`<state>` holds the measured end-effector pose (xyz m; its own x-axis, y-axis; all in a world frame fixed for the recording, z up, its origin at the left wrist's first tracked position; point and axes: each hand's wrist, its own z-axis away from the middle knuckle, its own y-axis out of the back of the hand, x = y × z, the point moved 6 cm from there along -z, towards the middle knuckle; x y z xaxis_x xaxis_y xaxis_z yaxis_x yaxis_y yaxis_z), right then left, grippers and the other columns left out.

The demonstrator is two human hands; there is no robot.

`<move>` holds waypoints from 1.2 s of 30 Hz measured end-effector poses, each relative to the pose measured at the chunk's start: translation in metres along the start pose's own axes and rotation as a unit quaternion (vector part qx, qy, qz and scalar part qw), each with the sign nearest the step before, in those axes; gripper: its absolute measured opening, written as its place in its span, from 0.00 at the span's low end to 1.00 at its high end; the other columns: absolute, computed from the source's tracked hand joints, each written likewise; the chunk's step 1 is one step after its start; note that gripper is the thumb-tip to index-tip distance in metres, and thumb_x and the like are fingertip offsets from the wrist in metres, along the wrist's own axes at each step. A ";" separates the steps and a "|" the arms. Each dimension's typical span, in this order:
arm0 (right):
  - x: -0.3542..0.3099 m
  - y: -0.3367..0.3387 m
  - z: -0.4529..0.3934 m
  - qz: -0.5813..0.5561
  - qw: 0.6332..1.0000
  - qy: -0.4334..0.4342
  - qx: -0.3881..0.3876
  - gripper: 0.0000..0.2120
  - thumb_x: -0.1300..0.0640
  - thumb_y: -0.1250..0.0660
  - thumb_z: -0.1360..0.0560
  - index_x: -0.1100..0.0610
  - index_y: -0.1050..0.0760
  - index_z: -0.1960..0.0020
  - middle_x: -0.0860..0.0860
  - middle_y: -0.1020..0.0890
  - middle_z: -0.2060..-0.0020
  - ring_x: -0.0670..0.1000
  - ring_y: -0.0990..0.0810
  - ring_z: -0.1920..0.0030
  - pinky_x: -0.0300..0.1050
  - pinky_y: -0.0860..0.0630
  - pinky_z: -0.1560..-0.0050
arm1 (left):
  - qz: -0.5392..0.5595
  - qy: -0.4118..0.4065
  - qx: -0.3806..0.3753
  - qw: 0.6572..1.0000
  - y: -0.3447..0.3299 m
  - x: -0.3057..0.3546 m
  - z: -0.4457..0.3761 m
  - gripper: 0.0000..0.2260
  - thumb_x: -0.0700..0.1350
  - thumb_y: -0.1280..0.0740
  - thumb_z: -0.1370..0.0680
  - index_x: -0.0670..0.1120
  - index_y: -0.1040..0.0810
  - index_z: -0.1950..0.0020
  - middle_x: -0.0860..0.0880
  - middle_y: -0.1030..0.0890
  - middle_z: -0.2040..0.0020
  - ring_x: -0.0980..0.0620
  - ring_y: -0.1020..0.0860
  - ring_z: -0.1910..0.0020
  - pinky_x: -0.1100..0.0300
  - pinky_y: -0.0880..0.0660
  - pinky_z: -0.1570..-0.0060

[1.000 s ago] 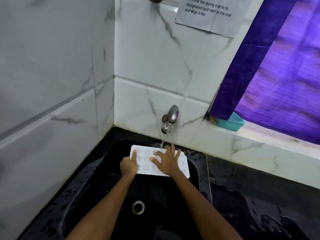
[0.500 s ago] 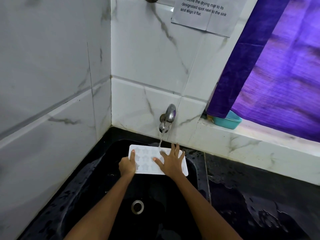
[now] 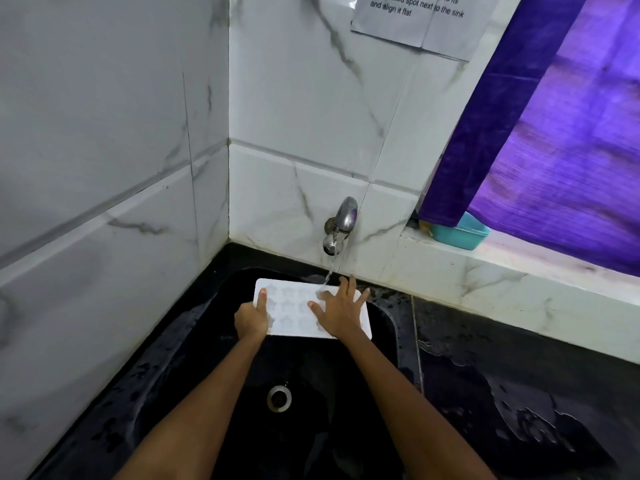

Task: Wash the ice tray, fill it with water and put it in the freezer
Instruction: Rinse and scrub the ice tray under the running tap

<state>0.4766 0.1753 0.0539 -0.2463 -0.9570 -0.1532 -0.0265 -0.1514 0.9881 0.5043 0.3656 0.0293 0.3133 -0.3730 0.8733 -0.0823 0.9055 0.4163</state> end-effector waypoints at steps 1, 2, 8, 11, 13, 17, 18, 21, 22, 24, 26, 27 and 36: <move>-0.002 0.000 0.000 -0.020 1.000 -0.001 -0.002 0.21 0.40 0.46 0.22 0.48 0.29 0.34 0.60 0.46 0.26 0.60 0.58 0.24 0.69 0.61 0.31 | 0.006 0.009 0.002 1.000 0.000 0.000 0.001 0.27 0.53 0.42 0.19 0.27 0.22 0.51 0.30 0.20 0.49 0.33 0.22 0.46 0.48 0.27 0.47; -0.003 0.000 0.001 -0.044 0.999 -0.002 -0.006 0.21 0.40 0.45 0.23 0.47 0.29 0.34 0.59 0.46 0.26 0.60 0.58 0.24 0.69 0.61 0.31 | 0.009 0.013 0.007 1.000 0.002 0.000 0.001 0.27 0.53 0.42 0.19 0.26 0.22 0.51 0.30 0.20 0.49 0.33 0.22 0.47 0.48 0.28 0.47; -0.003 0.004 0.002 -0.010 1.000 -0.007 0.003 0.22 0.38 0.45 0.23 0.46 0.27 0.35 0.60 0.46 0.26 0.61 0.57 0.25 0.73 0.65 0.34 | 0.010 -0.002 0.003 1.000 0.003 0.001 0.002 0.28 0.54 0.42 0.19 0.26 0.22 0.52 0.29 0.20 0.50 0.33 0.21 0.48 0.47 0.27 0.48; -0.001 0.004 0.001 -0.064 0.998 -0.016 -0.002 0.22 0.36 0.42 0.26 0.45 0.26 0.37 0.58 0.42 0.28 0.61 0.57 0.25 0.72 0.66 0.34 | 0.011 0.006 0.008 1.000 0.006 0.000 0.000 0.28 0.54 0.41 0.19 0.26 0.22 0.53 0.29 0.20 0.50 0.33 0.21 0.49 0.47 0.26 0.49; 0.003 0.006 0.000 -0.044 0.998 -0.033 0.006 0.20 0.36 0.43 0.25 0.45 0.22 0.42 0.58 0.38 0.30 0.61 0.56 0.25 0.74 0.67 0.35 | 0.002 -0.012 0.005 1.000 0.007 0.002 -0.002 0.28 0.54 0.41 0.19 0.26 0.22 0.53 0.29 0.20 0.51 0.33 0.21 0.49 0.47 0.26 0.50; -0.008 -0.001 0.001 -0.042 0.999 -0.014 -0.029 0.27 0.34 0.45 0.25 0.47 0.30 0.33 0.61 0.47 0.26 0.63 0.61 0.25 0.72 0.67 0.34 | 0.009 -0.007 0.013 1.000 0.005 0.001 0.000 0.28 0.54 0.41 0.19 0.27 0.22 0.54 0.30 0.19 0.51 0.34 0.21 0.49 0.48 0.27 0.50; -0.009 -0.001 0.002 -0.060 0.998 -0.002 -0.030 0.26 0.35 0.43 0.26 0.47 0.29 0.33 0.60 0.47 0.26 0.62 0.61 0.25 0.71 0.66 0.34 | 0.009 -0.006 0.017 1.000 0.006 -0.001 -0.001 0.28 0.54 0.42 0.19 0.27 0.22 0.54 0.30 0.20 0.51 0.33 0.21 0.49 0.47 0.27 0.50; 0.002 0.008 0.003 -0.110 0.993 -0.005 0.039 0.20 0.40 0.41 0.24 0.49 0.24 0.39 0.58 0.41 0.27 0.59 0.56 0.24 0.68 0.62 0.30 | 0.008 0.001 0.029 1.000 0.018 -0.009 -0.005 0.28 0.54 0.42 0.19 0.27 0.22 0.54 0.29 0.20 0.51 0.33 0.21 0.49 0.47 0.27 0.49; 0.008 0.011 0.004 -0.121 0.991 -0.020 0.059 0.19 0.41 0.41 0.24 0.50 0.25 0.39 0.58 0.40 0.28 0.58 0.55 0.25 0.68 0.60 0.29 | 0.010 0.006 0.033 0.999 0.021 -0.011 -0.007 0.28 0.54 0.42 0.19 0.27 0.22 0.55 0.29 0.20 0.50 0.33 0.21 0.49 0.46 0.27 0.49; 0.011 0.007 0.006 -0.118 0.992 -0.041 0.036 0.21 0.40 0.42 0.24 0.49 0.26 0.37 0.58 0.42 0.27 0.60 0.57 0.25 0.69 0.61 0.30 | 0.010 0.005 0.033 0.999 0.024 -0.011 -0.008 0.26 0.54 0.42 0.19 0.30 0.23 0.58 0.29 0.20 0.51 0.33 0.21 0.50 0.46 0.27 0.50; 0.008 -0.002 0.005 -0.077 0.996 -0.044 -0.019 0.25 0.36 0.44 0.25 0.49 0.30 0.33 0.61 0.48 0.25 0.62 0.62 0.25 0.71 0.64 0.33 | 0.007 -0.013 0.026 1.000 0.021 -0.006 -0.007 0.25 0.54 0.42 0.19 0.32 0.24 0.61 0.29 0.20 0.52 0.33 0.21 0.51 0.46 0.27 0.51; 0.005 -0.003 0.004 -0.068 0.996 -0.043 -0.036 0.28 0.35 0.45 0.25 0.49 0.32 0.32 0.62 0.51 0.25 0.63 0.64 0.25 0.72 0.65 0.33 | 0.008 -0.015 0.025 1.000 0.021 -0.005 -0.007 0.25 0.54 0.42 0.19 0.33 0.25 0.63 0.30 0.20 0.53 0.33 0.21 0.51 0.46 0.27 0.51; -0.001 0.003 -0.003 -0.047 0.998 -0.038 -0.001 0.27 0.35 0.46 0.24 0.50 0.32 0.32 0.62 0.51 0.25 0.63 0.62 0.25 0.73 0.59 0.32 | 0.048 0.018 0.023 0.998 0.020 -0.011 -0.005 0.26 0.55 0.42 0.19 0.36 0.30 0.70 0.37 0.24 0.63 0.34 0.21 0.50 0.47 0.27 0.51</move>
<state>0.4800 0.1751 0.0570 -0.3156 -0.9170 -0.2440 -0.0517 -0.2402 0.9694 0.5045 0.3885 0.0269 0.3350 -0.2769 0.9006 -0.1567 0.9262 0.3430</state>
